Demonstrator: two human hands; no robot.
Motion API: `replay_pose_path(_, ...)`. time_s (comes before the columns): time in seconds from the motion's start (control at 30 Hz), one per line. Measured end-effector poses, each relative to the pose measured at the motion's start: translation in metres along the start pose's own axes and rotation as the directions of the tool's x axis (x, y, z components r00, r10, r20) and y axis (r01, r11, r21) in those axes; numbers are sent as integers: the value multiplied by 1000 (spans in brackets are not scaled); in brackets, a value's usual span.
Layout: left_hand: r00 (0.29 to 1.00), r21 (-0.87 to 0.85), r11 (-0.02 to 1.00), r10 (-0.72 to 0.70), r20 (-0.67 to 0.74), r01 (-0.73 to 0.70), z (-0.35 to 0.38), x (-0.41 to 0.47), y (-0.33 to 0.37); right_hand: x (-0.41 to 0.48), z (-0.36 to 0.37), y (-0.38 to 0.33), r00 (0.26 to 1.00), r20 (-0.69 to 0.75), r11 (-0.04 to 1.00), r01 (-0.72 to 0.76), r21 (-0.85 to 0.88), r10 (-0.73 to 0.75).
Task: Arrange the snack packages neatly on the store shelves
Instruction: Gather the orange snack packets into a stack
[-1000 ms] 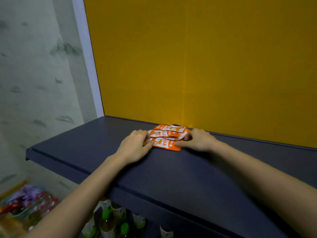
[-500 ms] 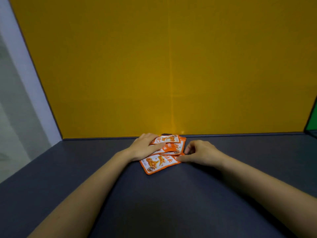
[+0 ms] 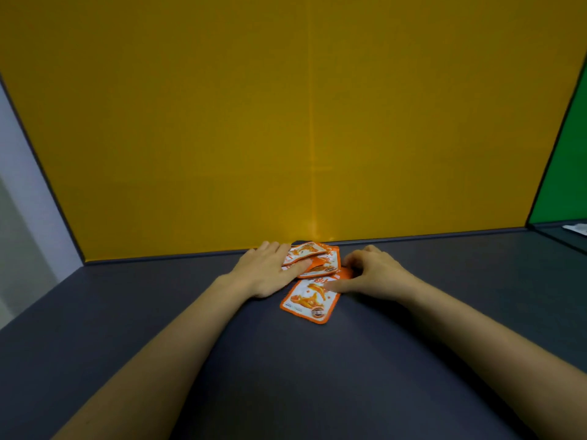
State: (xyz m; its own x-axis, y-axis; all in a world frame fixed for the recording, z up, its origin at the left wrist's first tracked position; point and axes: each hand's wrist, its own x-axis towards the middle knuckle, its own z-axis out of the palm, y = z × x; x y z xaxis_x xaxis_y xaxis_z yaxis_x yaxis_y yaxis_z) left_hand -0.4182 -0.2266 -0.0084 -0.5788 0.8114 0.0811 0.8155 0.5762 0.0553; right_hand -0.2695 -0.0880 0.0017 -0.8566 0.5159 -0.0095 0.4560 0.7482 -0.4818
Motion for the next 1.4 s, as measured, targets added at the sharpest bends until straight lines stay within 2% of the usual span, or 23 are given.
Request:
replay_pose_path(0.1, 999, -63, 997, -40, 29, 42, -5, -4, -3, 3, -11, 15, 999, 39, 992, -27, 124, 23)
replay_pose_path(0.17, 995, -116, 990, -65, 75, 73, -10, -6, -3, 3, -19, 24, 998, 41, 991, -47, 125, 42)
replay_pose_path(0.33, 991, -120, 987, -97, 98, 108, -18, -7, -3, -2, -21, 28, 995, -45, 996, -85, 37, 87)
replay_pose_path(0.47, 969, -104, 969, -211, 125, 224, -21, -8, 2, -8, -14, 17, 997, -37, 989, -73, -131, 69)
replay_pose_path(0.53, 947, -140, 943, -278, 160, 301, -25, -9, 3, -8, -15, 14, 997, -1, 988, -79, -131, 80)
replay_pose_path(0.6, 923, -217, 903, -332, 197, 371, -28, -10, 3, -7, -16, 14, 992, 40, 988, -112, -106, 116)
replay_pose_path(0.7, 873, -393, 783, -395, 285, 482, -33, -14, 5, -8, -22, 18, 987, 55, 985, -148, -87, 153)
replay_pose_path(0.77, 859, -448, 733, -417, 298, 512, -36, -18, 7, -10, -27, 22, 986, 50, 985, -157, -67, 161)
replay_pose_path(0.87, 862, -563, 657, -441, 252, 501, -43, -23, 9, -12, -33, 29, 983, 62, 984, -171, -53, 175)
replay_pose_path(1.0, 897, -743, 548, -412, 159, 383, -51, -19, 31, -11, -37, 34, 980, 61, 982, -187, -28, 189)
replay_pose_path(1.1, 922, -731, 591, -363, 137, 341, -41, -10, 62, -11, -38, 36, 978, 51, 979, -204, -11, 204)
replay_pose_path(1.2, 940, -501, 807, -340, 38, 312, -18, -3, 78, -11, -39, 40, 978, 42, 979, -204, 15, 203)
replay_pose_path(1.27, 948, -342, 900, -310, -69, 269, -7, -1, 80, -12, -41, 42, 978, 43, 979, -204, 11, 203)
replay_pose_path(1.4, 945, -364, 880, -327, 6, 306, -4, 0, 73, -13, -43, 45, 977, 48, 978, -208, 10, 207)
